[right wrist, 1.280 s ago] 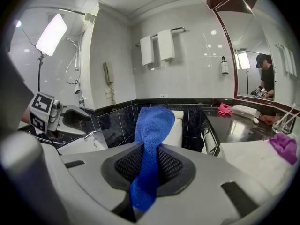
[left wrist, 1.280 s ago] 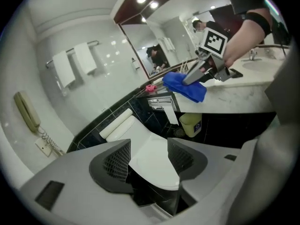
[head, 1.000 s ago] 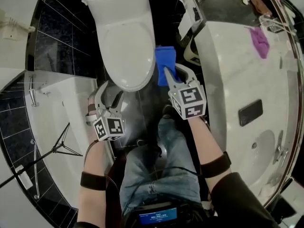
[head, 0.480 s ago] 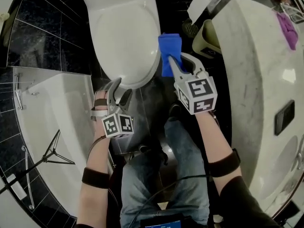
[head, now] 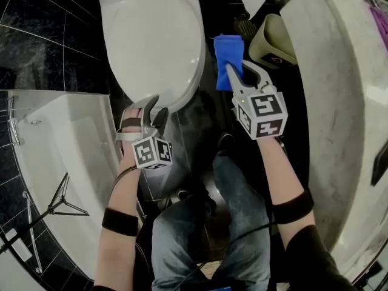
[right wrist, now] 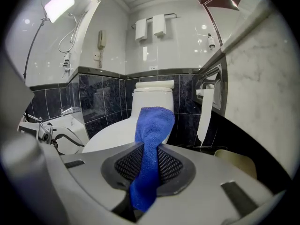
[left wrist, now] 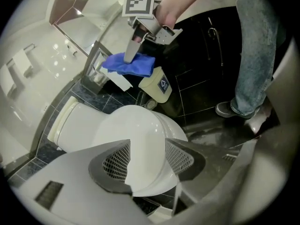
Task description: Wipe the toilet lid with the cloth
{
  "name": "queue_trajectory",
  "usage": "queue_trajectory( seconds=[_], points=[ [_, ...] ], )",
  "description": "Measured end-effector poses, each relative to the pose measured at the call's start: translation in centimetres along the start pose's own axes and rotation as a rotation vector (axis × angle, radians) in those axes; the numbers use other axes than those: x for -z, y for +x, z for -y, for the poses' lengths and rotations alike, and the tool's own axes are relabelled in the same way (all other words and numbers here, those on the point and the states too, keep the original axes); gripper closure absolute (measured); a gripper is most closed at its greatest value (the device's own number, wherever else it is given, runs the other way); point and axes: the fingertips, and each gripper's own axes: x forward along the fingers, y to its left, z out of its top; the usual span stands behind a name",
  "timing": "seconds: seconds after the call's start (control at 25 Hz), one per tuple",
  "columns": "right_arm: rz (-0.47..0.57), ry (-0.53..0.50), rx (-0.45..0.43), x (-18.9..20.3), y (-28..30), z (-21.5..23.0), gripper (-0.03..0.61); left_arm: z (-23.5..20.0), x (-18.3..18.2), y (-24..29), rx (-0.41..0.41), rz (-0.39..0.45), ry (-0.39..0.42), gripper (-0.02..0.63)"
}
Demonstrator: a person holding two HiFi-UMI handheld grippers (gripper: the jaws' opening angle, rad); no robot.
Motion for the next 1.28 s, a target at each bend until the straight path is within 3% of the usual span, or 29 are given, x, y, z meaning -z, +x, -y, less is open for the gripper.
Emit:
queue_trajectory(
  seconds=[0.48, 0.6, 0.72, 0.96, 1.28],
  points=[
    [-0.001, 0.017, 0.029, 2.1, 0.5, 1.5, 0.488, 1.3, 1.6, 2.4, 0.048, -0.014, 0.024, 0.409],
    [-0.004, 0.019, 0.032, 2.2, 0.6, 1.8, 0.488, 1.7, 1.6, 2.7, 0.089, -0.013, 0.022, 0.43],
    [-0.005, 0.02, 0.038, 2.6, 0.9, 2.2, 0.488, 2.4, 1.5, 2.6, 0.116, -0.01, 0.049, 0.505],
    [-0.017, 0.022, 0.028, 3.1, 1.3, 1.9, 0.488, 2.5, 1.4, 2.6, 0.107, -0.016, 0.07, 0.522],
    [-0.024, 0.021, 0.029, 2.8, 1.4, 2.4, 0.488, 2.2, 1.1, 2.2, 0.1, -0.014, 0.022, 0.522]
  ],
)
